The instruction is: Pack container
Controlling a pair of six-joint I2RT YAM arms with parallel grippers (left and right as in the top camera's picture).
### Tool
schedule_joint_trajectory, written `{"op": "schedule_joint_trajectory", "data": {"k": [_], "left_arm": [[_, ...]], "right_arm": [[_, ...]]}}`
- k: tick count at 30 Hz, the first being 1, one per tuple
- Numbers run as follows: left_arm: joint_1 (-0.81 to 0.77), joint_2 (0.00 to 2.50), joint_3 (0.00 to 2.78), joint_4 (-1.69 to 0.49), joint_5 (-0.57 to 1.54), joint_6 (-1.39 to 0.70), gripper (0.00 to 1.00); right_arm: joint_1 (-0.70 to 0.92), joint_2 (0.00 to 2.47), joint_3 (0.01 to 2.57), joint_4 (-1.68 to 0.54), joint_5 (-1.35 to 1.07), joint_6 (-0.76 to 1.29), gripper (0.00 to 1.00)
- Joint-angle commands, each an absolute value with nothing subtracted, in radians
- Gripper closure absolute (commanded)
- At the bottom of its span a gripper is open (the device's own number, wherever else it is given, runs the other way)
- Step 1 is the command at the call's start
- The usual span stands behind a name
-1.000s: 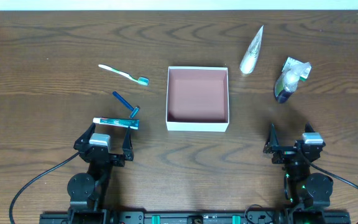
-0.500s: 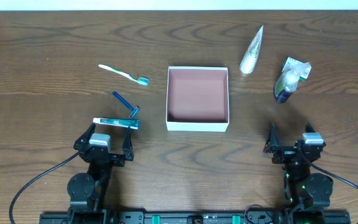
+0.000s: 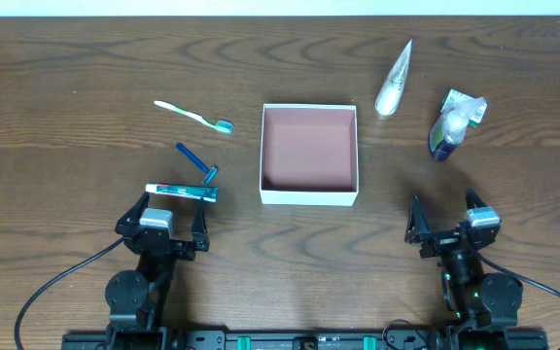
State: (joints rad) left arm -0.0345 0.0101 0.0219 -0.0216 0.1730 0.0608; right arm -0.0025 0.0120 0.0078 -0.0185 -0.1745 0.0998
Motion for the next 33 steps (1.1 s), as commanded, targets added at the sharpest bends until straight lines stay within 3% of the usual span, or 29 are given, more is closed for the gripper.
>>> {"op": "schedule_joint_trajectory", "data": {"k": [1, 10, 19, 24, 29, 33], "left_arm": [[-0.036, 0.005, 0.004, -0.056, 0.179, 0.075, 0.02], [-0.036, 0.005, 0.004, -0.056, 0.179, 0.075, 0.02], [-0.036, 0.005, 0.004, -0.056, 0.179, 0.075, 0.02], [-0.036, 0.005, 0.004, -0.056, 0.179, 0.075, 0.02], [-0.036, 0.005, 0.004, -0.056, 0.179, 0.075, 0.02], [-0.036, 0.005, 0.004, -0.056, 0.179, 0.075, 0.02]], "right_arm": [[-0.008, 0.018, 0.006, -0.019, -0.239, 0.114, 0.01], [-0.007, 0.294, 0.221, -0.038, -0.297, 0.047, 0.01], [0.046, 0.929, 0.974, -0.445, -0.331, -0.028, 0.01], [0.100, 1.201, 1.309, -0.556, -0.554, -0.028, 0.01], [0.105, 1.314, 1.378, -0.486, -0.644, -0.023, 0.01], [0.105, 1.365, 1.378, -0.461, -0.568, -0.023, 0.01]]}}
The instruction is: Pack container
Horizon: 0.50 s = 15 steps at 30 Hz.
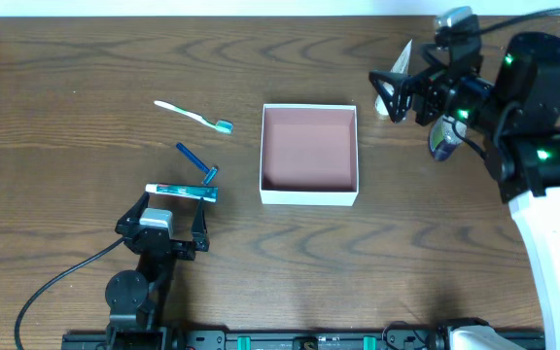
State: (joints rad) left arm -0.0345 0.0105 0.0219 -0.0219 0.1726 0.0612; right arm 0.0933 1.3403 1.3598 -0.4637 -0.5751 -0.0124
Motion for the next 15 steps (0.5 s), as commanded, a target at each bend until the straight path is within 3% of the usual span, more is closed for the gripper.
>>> {"op": "schedule_joint_trajectory", "data": {"k": [1, 8, 15], "left_arm": [[-0.036, 0.005, 0.004, -0.056, 0.179, 0.075, 0.02], [-0.036, 0.005, 0.004, -0.056, 0.179, 0.075, 0.02], [-0.036, 0.005, 0.004, -0.056, 0.179, 0.075, 0.02]], "right_arm": [[0.105, 1.377, 1.378, -0.466, -0.526, -0.023, 0.01], [0.173, 1.483, 1.378, -0.508, -0.076, 0.030, 0.01], [0.255, 1.592, 1.378, -0.419, 0.123, 0.115, 0.01]]}}
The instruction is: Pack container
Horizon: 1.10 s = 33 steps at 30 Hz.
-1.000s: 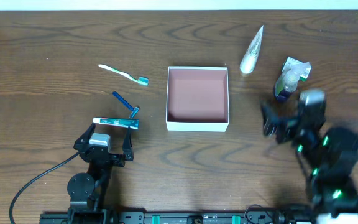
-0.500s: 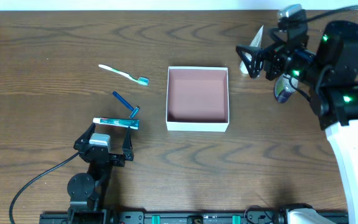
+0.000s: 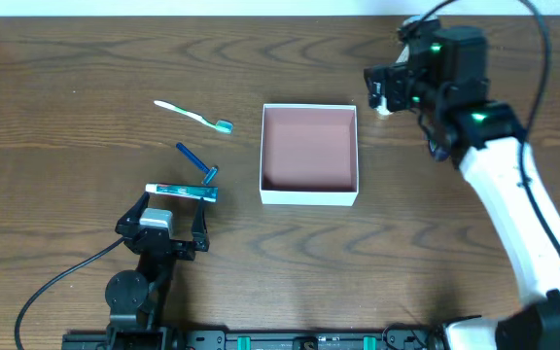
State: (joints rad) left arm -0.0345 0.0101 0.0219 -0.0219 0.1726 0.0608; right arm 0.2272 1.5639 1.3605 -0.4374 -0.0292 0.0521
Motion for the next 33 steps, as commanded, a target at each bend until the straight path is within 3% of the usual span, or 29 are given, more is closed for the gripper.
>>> {"op": "schedule_joint_trajectory", "data": {"k": [1, 10, 14, 25, 30, 33], "left_arm": [[-0.036, 0.005, 0.004, -0.056, 0.179, 0.075, 0.02], [-0.036, 0.005, 0.004, -0.056, 0.179, 0.075, 0.02], [-0.036, 0.005, 0.004, -0.056, 0.179, 0.075, 0.02], [-0.036, 0.005, 0.004, -0.056, 0.179, 0.075, 0.02], [-0.036, 0.005, 0.004, -0.056, 0.179, 0.075, 0.02], [-0.036, 0.005, 0.004, -0.056, 0.179, 0.075, 0.02]], "right_arm": [[0.258, 1.604, 1.378, -0.409, 0.134, 0.123, 0.01], [0.258, 1.693, 1.378, -0.376, 0.239, 0.206, 0.01], [0.252, 1.720, 1.378, -0.356, 0.247, 0.205, 0.09], [0.229, 1.758, 1.378, -0.313, 0.247, 0.205, 0.61], [0.227, 1.758, 1.378, -0.309, 0.260, 0.204, 0.98], [0.228, 1.758, 1.378, -0.311, 0.264, 0.194, 0.98]]}}
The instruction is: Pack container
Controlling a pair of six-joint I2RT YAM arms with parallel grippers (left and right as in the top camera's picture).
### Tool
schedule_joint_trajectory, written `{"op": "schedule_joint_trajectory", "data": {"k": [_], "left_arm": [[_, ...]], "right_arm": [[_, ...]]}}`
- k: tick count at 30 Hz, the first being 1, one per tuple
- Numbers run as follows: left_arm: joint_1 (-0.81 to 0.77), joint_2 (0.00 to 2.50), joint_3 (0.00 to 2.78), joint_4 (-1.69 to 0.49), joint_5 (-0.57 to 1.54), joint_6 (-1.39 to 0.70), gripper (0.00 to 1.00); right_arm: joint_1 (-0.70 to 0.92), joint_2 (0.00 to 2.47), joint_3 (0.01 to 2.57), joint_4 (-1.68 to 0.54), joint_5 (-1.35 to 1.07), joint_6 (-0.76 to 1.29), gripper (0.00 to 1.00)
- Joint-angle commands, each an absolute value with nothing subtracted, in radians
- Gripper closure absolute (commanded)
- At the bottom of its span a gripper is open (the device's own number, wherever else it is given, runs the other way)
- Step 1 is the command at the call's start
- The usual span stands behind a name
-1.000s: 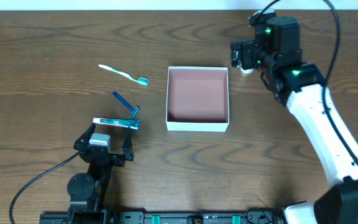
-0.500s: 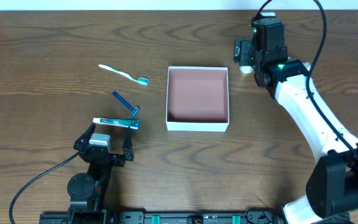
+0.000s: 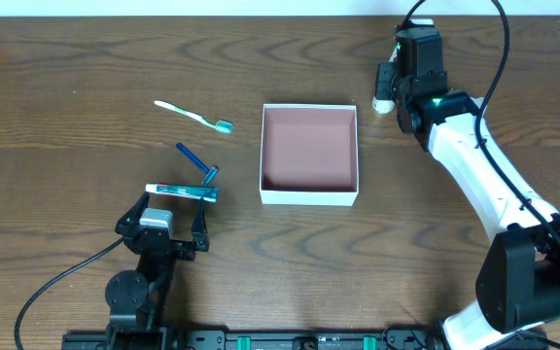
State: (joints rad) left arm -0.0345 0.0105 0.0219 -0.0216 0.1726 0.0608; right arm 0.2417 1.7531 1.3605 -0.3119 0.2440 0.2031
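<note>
A white box (image 3: 309, 197) with a reddish-brown inside stands open at the table's middle. Over the silver-white tube (image 3: 384, 105) at the back right sits my right gripper (image 3: 388, 86); only the tube's near end shows, and the wrist hides how the fingers stand. A white toothbrush (image 3: 194, 116), a blue razor (image 3: 197, 162) and a small toothpaste carton (image 3: 181, 192) lie left of the box. My left gripper (image 3: 168, 209) rests open just behind the carton, holding nothing.
The right arm (image 3: 484, 185) stretches from the front right corner across to the back right, covering the spot beside the tube. Cables run along the table's front edge by both arm bases.
My right gripper has shifted a little right and back, from beside the box's far right corner to directly over the tube. The left arm has not moved.
Both grippers rested open at the front edge, with a tube and a small bottle lying at the back right. Then the right arm was up at the back right, then near the box's far corner by the tube, and now it is down over the tube.
</note>
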Motion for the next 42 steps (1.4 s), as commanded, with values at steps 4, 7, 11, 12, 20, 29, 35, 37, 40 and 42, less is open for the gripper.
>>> {"op": "schedule_joint_trajectory", "data": {"k": [4, 7, 11, 12, 20, 29, 35, 37, 40, 42], "left_arm": [[-0.036, 0.005, 0.004, -0.056, 0.179, 0.075, 0.02], [-0.036, 0.005, 0.004, -0.056, 0.179, 0.075, 0.02], [-0.036, 0.005, 0.004, -0.056, 0.179, 0.075, 0.02], [-0.036, 0.005, 0.004, -0.056, 0.179, 0.075, 0.02], [-0.036, 0.005, 0.004, -0.056, 0.179, 0.075, 0.02], [-0.036, 0.005, 0.004, -0.056, 0.179, 0.075, 0.02], [-0.036, 0.005, 0.004, -0.056, 0.179, 0.075, 0.02], [-0.036, 0.005, 0.004, -0.056, 0.179, 0.075, 0.02], [-0.036, 0.005, 0.004, -0.056, 0.179, 0.075, 0.02], [-0.036, 0.005, 0.004, -0.056, 0.179, 0.075, 0.02]], "right_arm": [[0.228, 1.753, 1.378, -0.310, 0.266, 0.164, 0.99], [0.229, 1.731, 1.378, -0.315, 0.266, 0.132, 0.99], [0.229, 1.671, 1.378, -0.322, 0.266, 0.102, 0.99], [0.229, 1.650, 1.378, -0.326, 0.266, 0.096, 0.99], [0.249, 1.457, 1.378, -0.380, 0.250, 0.089, 0.99], [0.374, 1.309, 1.378, -0.436, 0.235, 0.206, 0.99], [0.494, 1.308, 1.378, -0.454, 0.241, 0.324, 0.99], [0.529, 1.318, 1.378, -0.459, 0.259, 0.367, 0.99], [0.577, 1.336, 1.378, -0.465, 0.294, 0.424, 0.99], [0.605, 1.350, 1.378, -0.474, 0.309, 0.467, 0.99]]}}
